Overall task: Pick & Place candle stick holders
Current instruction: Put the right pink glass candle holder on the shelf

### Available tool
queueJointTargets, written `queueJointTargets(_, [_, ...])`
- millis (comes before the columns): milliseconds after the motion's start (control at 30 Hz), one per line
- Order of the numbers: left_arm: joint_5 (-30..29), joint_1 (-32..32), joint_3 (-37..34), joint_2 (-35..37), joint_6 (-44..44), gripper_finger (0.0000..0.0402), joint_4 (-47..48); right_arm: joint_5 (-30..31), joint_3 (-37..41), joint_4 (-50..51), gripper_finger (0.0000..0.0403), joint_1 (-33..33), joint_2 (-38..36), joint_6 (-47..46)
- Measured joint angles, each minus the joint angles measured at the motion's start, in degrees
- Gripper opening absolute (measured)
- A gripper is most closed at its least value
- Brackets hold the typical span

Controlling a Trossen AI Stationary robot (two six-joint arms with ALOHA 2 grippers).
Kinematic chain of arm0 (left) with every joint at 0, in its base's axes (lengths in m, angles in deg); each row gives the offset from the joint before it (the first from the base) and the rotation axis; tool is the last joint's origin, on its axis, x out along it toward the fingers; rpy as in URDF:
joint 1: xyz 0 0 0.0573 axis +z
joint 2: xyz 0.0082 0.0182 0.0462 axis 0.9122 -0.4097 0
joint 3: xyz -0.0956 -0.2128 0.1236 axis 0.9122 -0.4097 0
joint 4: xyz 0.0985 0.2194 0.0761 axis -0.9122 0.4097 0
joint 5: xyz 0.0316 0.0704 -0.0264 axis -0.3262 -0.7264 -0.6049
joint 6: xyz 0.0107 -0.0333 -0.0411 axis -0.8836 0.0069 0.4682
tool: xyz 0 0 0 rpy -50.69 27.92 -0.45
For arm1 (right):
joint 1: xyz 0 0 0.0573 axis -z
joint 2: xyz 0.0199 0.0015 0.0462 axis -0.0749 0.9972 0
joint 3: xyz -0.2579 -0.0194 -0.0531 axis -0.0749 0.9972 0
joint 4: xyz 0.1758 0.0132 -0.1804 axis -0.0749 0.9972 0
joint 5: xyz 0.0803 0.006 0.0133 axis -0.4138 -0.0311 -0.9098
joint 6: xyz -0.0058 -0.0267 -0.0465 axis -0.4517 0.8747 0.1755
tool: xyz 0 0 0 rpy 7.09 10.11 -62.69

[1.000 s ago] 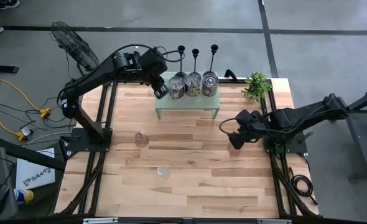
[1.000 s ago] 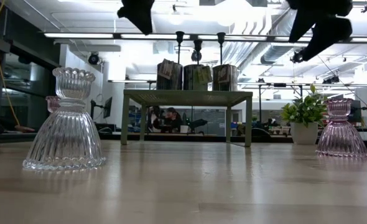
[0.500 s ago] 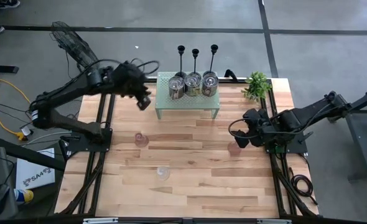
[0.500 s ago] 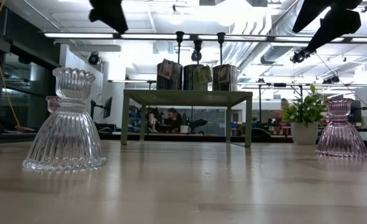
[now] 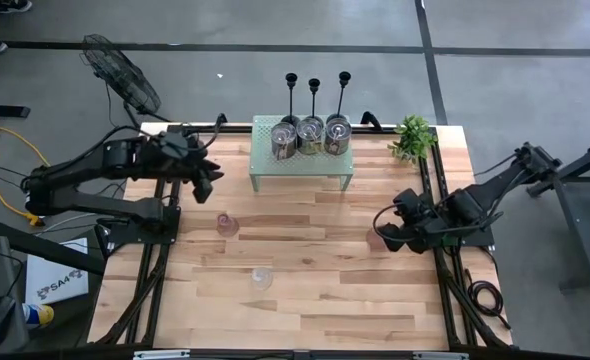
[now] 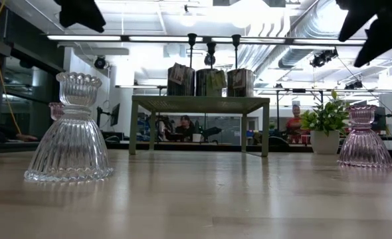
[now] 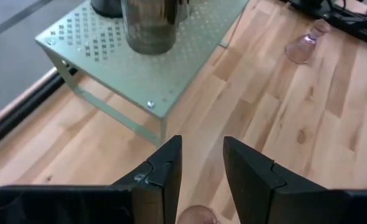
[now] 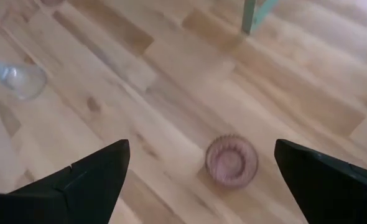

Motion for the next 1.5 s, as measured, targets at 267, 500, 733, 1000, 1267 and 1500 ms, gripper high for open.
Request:
queueJointTargets(267, [-0.02,-4.24,-6.06,3.36,1.99,0.0113,-1.98,-1.53,0.00,2.18,0.0392,-3.37,0.00,-1.54])
queueJointTargets(500, [-0.12,-7.88,-9.29,3.81,3.19,0.0113,-2.26,-2.04,3.81,1.21,0.0392,-8.32,0.02,-5.72])
queueJointTargets(733, [-2.85,-8.49,-9.57,3.79,3.17,0.0113,-3.40,0.56,8.25,0.16,0.0392,-12.42,0.04,-13.80])
queueJointTargets(1000, [-2.82,-8.50,-9.57,3.78,3.10,0.0113,-5.38,0.15,11.93,-5.89,0.0392,-12.87,2.05,-21.18])
queueJointTargets(1267, [-2.82,-8.49,-9.58,3.78,3.46,0.0113,-5.48,0.28,12.83,-6.06,0.0392,-17.74,11.01,-24.24])
queueJointTargets(1500, [-2.80,-8.49,-9.57,3.78,3.82,0.0113,-6.42,-3.02,12.57,-2.84,0.0392,-17.46,14.09,-31.82])
